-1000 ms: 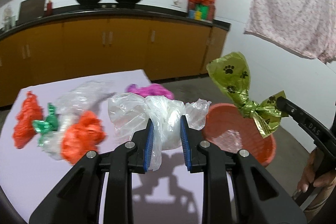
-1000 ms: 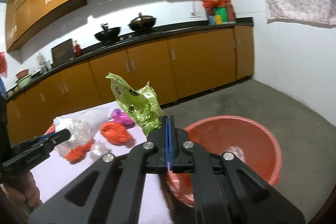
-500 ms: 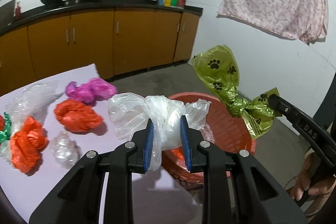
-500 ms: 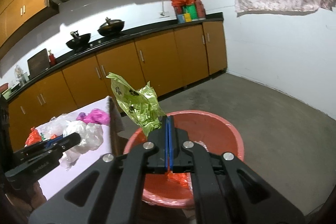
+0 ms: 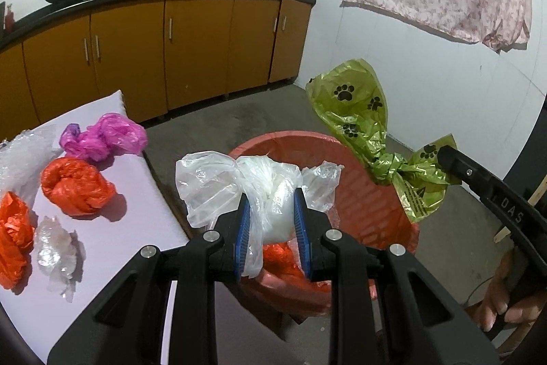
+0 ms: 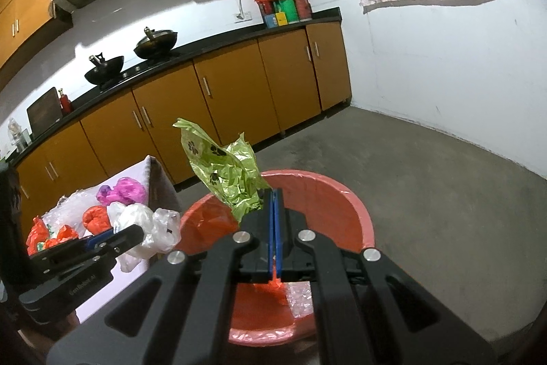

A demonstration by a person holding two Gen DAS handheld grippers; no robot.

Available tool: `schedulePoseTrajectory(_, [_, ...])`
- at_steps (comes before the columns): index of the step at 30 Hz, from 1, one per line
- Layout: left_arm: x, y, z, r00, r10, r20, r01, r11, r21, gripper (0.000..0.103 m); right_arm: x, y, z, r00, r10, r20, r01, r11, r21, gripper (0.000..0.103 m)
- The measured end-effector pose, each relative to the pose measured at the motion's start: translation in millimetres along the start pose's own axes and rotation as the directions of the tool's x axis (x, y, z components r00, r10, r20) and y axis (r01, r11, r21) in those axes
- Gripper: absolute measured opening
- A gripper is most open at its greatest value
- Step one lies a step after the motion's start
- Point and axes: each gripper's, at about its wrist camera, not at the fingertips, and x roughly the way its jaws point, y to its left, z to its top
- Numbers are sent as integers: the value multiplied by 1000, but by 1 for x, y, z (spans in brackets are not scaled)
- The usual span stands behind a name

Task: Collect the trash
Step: 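Carry both bags over the orange basket and open both tools to drop them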

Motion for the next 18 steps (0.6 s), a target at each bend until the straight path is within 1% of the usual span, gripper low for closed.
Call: schedulePoseTrajectory(18, [30, -9, 3, 999, -32, -29, 33, 999, 40, 25, 18, -11, 1, 1000, -26, -14, 26, 999, 37, 3])
